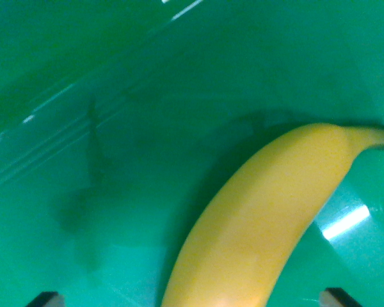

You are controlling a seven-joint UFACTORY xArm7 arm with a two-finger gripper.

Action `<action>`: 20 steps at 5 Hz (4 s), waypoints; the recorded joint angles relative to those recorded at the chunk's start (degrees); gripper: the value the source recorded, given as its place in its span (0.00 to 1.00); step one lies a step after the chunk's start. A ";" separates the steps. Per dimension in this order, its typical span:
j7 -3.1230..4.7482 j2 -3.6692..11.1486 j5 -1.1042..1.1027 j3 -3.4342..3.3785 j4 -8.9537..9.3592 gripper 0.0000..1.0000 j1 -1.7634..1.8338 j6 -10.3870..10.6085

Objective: Pick fruit

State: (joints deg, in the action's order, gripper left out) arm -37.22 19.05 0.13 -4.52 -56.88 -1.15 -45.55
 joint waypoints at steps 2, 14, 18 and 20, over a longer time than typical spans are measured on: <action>-0.64 0.33 -0.08 -0.06 0.64 0.00 -0.08 0.87; -1.17 -0.32 -0.08 -0.13 -0.30 1.00 -0.18 -0.82; -1.16 -1.54 0.02 -0.17 -2.25 1.00 -0.23 -3.98; -1.16 -2.26 0.07 -0.19 -3.41 1.00 -0.26 -5.85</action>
State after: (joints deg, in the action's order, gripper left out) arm -38.38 16.79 0.20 -4.71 -60.28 -1.40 -51.40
